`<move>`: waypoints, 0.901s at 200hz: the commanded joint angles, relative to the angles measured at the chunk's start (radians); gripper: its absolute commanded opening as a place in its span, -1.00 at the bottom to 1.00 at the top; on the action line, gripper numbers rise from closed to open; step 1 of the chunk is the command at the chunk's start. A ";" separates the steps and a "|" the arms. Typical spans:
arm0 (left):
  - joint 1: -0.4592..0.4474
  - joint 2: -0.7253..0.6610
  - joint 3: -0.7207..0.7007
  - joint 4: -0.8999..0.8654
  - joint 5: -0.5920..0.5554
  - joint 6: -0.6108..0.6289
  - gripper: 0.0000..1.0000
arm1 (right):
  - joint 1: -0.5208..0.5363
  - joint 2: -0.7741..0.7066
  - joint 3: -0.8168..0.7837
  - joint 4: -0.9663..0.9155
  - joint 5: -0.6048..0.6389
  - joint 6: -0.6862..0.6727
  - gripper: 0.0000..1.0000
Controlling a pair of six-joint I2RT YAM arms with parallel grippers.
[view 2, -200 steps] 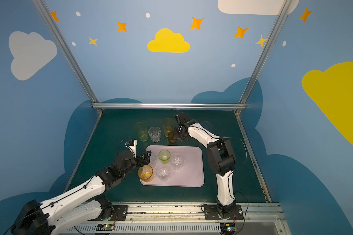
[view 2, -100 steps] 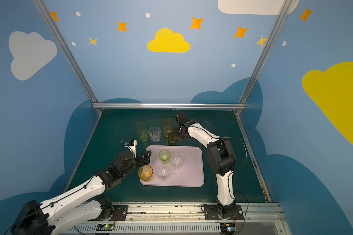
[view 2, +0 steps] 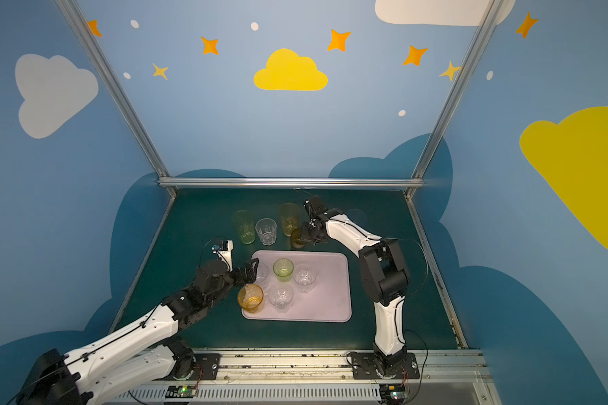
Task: Place the glasses into the tray
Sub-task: Pick up the glass from the top-center of the table.
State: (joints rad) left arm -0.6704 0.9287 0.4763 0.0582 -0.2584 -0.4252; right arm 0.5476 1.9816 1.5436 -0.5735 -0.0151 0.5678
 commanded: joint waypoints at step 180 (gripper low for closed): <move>0.011 -0.025 -0.015 0.031 -0.009 -0.003 0.99 | 0.007 -0.384 -0.204 -0.018 0.046 -0.035 -1.00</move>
State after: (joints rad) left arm -0.6632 0.9058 0.4595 0.0711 -0.2771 -0.4259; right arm 0.5491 1.6535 1.3548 -0.5491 0.0025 0.5453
